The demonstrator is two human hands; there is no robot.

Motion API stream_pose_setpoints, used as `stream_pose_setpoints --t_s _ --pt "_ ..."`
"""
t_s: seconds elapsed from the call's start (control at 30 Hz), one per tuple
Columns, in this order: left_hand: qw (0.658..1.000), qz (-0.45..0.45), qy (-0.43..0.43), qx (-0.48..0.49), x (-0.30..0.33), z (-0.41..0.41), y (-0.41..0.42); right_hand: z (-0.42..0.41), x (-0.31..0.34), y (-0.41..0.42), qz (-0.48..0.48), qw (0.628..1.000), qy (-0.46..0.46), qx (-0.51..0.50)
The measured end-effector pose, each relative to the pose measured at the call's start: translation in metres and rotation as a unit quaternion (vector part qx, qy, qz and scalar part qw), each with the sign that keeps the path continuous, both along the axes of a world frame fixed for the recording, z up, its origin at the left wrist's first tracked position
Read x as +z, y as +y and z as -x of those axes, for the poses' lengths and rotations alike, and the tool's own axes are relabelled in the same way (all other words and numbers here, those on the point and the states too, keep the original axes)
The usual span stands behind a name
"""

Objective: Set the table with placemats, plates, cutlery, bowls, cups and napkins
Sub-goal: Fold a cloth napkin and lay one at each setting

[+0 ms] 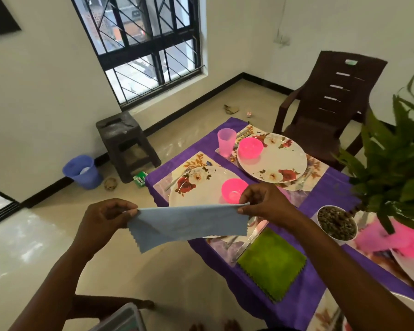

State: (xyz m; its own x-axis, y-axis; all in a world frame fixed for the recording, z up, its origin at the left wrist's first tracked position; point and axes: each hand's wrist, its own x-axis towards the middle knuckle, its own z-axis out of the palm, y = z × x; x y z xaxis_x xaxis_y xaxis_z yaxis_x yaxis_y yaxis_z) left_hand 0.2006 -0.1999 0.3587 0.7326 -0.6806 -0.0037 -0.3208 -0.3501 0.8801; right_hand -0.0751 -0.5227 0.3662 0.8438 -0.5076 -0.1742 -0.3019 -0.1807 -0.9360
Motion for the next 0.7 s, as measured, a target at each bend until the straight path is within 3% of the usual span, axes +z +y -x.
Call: stream_pose_setpoints --t_s 0.7 --pt "0.982 -0.031 -0.036 -0.182 0.05 0.001 -0.079 -0.004 0.017 0.004 0.045 0.972 -0.006 -0.229"
